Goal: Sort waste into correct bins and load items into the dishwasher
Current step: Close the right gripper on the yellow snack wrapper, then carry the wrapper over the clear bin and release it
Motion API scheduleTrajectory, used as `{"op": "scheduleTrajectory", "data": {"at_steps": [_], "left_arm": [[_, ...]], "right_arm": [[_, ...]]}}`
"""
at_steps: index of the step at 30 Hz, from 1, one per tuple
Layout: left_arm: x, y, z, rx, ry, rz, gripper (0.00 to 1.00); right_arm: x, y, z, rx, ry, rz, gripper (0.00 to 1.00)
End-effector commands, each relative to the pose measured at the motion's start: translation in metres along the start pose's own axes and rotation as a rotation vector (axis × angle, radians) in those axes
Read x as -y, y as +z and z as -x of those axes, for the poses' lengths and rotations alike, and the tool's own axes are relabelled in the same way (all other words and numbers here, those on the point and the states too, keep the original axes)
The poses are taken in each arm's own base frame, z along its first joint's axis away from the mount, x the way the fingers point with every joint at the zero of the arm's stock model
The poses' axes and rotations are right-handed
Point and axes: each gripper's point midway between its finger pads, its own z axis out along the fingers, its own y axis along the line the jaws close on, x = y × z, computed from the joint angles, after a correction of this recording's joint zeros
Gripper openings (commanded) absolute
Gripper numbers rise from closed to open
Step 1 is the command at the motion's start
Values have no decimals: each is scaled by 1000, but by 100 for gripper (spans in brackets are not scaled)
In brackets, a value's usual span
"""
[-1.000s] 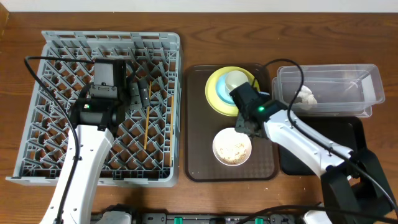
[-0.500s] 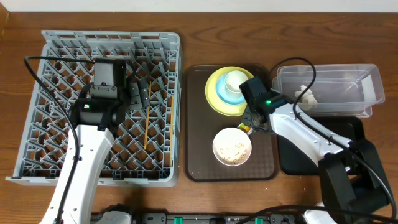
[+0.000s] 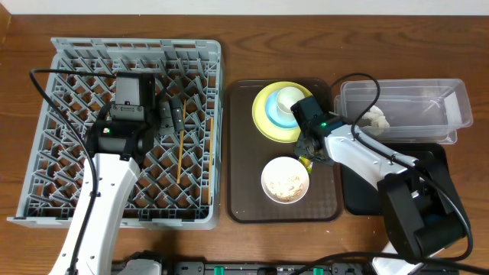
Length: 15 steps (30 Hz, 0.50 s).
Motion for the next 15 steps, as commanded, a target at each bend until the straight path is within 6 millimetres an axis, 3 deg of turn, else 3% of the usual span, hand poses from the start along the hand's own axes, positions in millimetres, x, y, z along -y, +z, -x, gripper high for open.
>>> {"op": "scheduleTrajectory", "data": {"at_steps": [1, 8, 12, 15], "left_arm": [[-3, -1, 2, 8, -6, 14, 94], [-3, -1, 2, 8, -5, 14, 95], [-3, -1, 2, 8, -5, 14, 95], [-3, -1, 2, 8, -5, 14, 94]], "right_arm": [[-5, -9, 1, -16, -39, 51, 1], [-18, -98, 40, 152, 1, 281, 1], [13, -152, 73, 338, 89, 308, 1], [48, -172, 93, 444, 173, 247, 1]]}}
